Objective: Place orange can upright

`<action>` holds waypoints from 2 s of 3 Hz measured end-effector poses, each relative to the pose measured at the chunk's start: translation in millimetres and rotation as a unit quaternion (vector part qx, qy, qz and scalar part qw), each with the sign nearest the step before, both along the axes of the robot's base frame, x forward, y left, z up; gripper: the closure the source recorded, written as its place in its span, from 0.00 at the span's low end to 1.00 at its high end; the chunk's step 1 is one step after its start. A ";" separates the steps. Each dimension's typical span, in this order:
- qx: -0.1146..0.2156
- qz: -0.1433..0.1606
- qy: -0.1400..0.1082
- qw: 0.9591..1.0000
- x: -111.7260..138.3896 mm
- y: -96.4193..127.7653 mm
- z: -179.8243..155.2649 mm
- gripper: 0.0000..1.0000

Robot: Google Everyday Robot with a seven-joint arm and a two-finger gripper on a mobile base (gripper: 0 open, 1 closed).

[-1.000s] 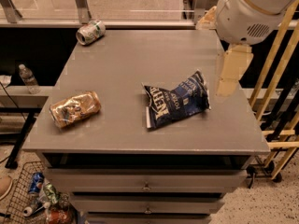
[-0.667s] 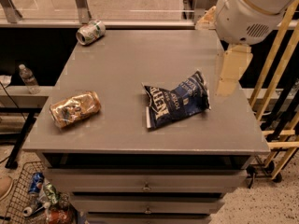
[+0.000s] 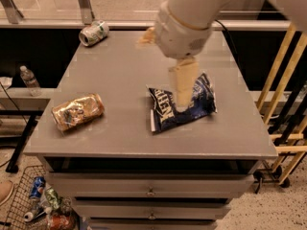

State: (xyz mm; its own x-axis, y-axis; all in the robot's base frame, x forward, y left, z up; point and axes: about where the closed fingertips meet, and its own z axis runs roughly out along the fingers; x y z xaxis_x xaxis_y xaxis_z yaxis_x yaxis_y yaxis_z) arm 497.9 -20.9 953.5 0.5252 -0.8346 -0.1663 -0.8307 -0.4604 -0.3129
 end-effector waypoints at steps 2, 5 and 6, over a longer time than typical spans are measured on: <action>-0.023 0.196 -0.018 0.980 -6.3 134.2 -13.9 0.00; -0.095 0.236 0.035 0.966 -14.1 203.3 -75.4 0.00; -0.095 0.228 0.060 0.967 -2.7 207.8 -95.2 0.00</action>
Offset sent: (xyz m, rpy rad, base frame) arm -0.0113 0.2024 -0.0157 -0.0783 -0.0571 0.5892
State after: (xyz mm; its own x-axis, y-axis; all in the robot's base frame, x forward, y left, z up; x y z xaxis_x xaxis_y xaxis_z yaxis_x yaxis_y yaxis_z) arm 495.2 186.9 858.3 0.8323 -0.5422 -0.1152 -0.5528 -0.8271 -0.1018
